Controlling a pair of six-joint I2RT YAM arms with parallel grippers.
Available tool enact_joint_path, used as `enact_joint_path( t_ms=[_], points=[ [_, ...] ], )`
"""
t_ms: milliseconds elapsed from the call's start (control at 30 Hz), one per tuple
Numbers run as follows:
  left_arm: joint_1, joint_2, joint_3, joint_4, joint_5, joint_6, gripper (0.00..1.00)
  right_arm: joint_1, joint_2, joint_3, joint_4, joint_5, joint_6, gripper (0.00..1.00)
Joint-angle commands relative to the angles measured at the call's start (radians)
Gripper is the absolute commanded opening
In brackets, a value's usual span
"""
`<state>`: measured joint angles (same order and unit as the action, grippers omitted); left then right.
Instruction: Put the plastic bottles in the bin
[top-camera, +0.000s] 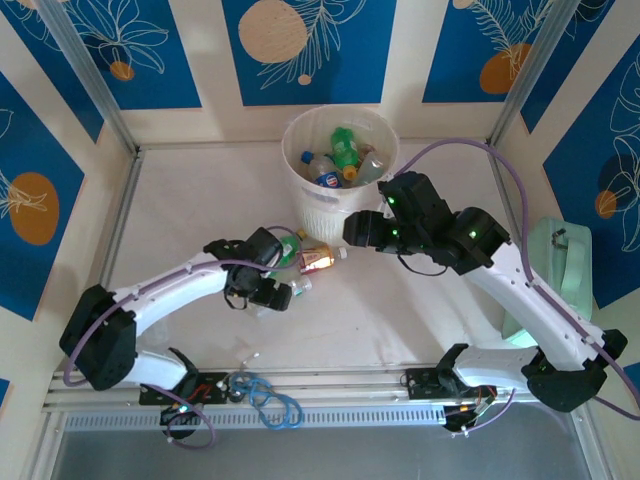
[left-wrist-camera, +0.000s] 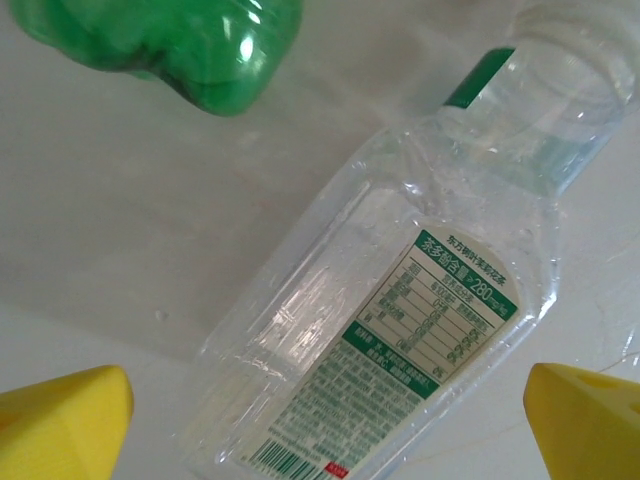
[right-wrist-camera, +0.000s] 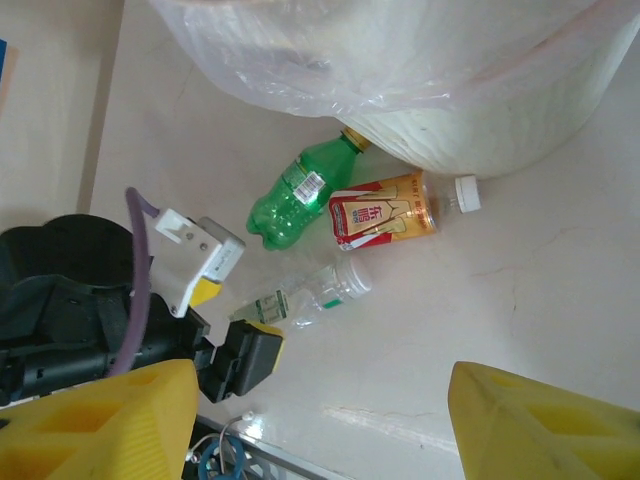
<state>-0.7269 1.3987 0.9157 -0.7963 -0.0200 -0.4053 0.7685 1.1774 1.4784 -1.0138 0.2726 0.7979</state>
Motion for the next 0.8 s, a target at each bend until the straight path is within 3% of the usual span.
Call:
enact_joint_path(
  t_ms=[0,267,467,767],
  points=[
    [-0.017,0.028,0.020,0.010,0.010,0.036,1.00,-0.009,-0.034,-0.014,0.009,-0.030,0.017,0.67],
    [-0.021,0.086,0.001,0.065,0.072,0.031,1.00,-0.024,-0.047,-0.017,0.000,-0.040,0.015,0.67],
    [-0.047,0.076,-0.004,0.087,0.157,0.004,0.94,-0.027,-0.056,-0.022,-0.009,-0.042,0.015,0.67],
    [-0.079,0.095,-0.039,0.076,0.106,-0.004,0.84,-0.035,-0.061,-0.025,-0.009,-0.050,0.018,0.68]
  ],
)
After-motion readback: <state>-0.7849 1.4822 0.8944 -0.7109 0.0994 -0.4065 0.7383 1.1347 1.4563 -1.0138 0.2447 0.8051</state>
